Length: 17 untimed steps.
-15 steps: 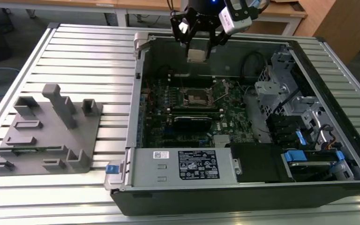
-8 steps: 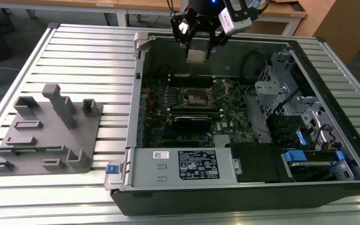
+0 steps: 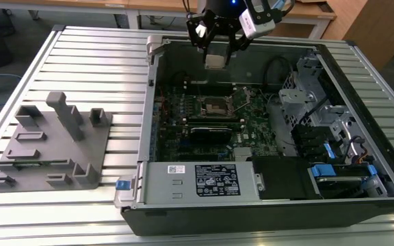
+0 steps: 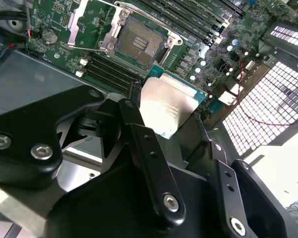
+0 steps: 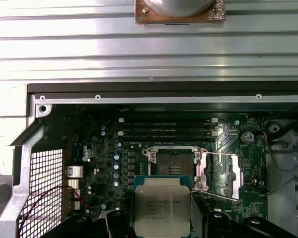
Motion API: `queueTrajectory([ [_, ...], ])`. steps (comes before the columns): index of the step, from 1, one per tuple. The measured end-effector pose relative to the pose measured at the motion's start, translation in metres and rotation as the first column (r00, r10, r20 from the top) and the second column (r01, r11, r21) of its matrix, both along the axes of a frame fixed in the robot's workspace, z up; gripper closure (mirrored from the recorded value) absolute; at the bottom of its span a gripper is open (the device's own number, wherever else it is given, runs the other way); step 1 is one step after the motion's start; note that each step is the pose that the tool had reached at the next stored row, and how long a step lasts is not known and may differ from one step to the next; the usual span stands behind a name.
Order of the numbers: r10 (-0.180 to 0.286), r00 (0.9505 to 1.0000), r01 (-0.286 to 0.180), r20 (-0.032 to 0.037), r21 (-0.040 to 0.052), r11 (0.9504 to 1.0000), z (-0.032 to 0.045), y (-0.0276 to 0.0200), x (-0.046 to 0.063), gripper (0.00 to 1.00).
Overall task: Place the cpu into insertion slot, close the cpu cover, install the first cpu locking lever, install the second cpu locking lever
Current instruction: 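Place the cpu into insertion slot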
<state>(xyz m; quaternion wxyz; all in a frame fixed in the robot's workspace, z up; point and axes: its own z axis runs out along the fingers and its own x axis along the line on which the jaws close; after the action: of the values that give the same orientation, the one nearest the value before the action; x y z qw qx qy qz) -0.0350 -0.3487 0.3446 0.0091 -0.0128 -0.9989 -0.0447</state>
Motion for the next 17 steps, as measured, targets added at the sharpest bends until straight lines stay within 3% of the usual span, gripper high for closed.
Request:
queueTrajectory([
  [17,0.0,1.0,0.0,0.0,0.0,1.0,-0.0029,0.0,0.0,0.46],
])
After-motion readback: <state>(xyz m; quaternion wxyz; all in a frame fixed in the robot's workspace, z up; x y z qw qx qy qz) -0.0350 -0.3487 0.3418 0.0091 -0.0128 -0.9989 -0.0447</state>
